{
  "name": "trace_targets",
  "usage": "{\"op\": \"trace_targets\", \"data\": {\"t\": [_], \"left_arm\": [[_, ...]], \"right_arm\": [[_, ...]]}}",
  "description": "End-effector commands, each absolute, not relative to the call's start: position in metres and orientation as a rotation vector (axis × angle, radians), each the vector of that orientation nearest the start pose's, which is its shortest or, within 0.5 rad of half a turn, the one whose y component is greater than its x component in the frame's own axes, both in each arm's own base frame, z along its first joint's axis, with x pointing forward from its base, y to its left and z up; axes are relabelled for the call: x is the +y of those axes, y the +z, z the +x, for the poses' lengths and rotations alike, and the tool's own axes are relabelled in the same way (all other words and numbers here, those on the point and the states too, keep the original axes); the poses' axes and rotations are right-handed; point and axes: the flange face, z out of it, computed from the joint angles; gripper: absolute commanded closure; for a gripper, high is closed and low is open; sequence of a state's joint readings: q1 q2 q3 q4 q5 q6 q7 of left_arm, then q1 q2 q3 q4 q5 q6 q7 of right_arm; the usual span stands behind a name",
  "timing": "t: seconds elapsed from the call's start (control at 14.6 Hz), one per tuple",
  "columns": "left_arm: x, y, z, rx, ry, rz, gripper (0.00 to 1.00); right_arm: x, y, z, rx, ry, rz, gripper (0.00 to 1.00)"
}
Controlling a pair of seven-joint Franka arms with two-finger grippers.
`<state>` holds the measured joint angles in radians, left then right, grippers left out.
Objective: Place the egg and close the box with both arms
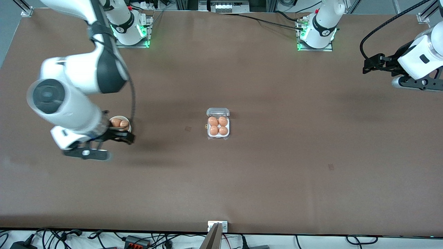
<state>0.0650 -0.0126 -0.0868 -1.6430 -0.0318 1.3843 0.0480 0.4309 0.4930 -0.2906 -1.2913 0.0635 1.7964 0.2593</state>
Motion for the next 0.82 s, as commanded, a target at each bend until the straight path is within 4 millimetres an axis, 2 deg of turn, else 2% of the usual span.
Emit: {"op": "trace_targets", "data": {"t": [0.0,0.07,0.2,0.34,0.41,0.55,0.68,0.75], "left_arm": [[-0.01,0.574,0.549,0.119,0.434,-3.157,0.0],[-0.009,0.571,0.558,0.126,0.434,-3.157,0.0],[-0.008,0.566,0.571,0.142,0.429,-3.155,0.0],[-0.014,0.565,0.572,0.138,0.429,-3.156,0.0],[-0.014,0.564,0.572,0.138,0.434,-3.155,0.0],[-0.017,0.561,0.57,0.143,0.452,-3.157,0.0],[-0.023,0.561,0.568,0.161,0.467,-3.159,0.03],[-0.033,0.56,0.566,0.193,0.487,-3.155,0.07]], "right_arm": [[0.07,0.521,0.68,0.118,-0.105,-3.164,0.0],[0.042,0.539,0.675,0.129,-0.134,-3.132,0.0],[0.009,0.562,0.661,0.163,-0.132,-3.093,0.0],[-0.018,0.579,0.648,0.182,-0.138,-3.091,0.0],[-0.035,0.585,0.642,0.128,-0.139,-3.095,0.0],[-0.048,0.581,0.637,0.116,-0.074,-3.102,0.0],[-0.043,0.58,0.637,0.12,-0.068,-3.111,0.0],[-0.037,0.578,0.637,0.108,-0.062,-3.119,0.0]]}}
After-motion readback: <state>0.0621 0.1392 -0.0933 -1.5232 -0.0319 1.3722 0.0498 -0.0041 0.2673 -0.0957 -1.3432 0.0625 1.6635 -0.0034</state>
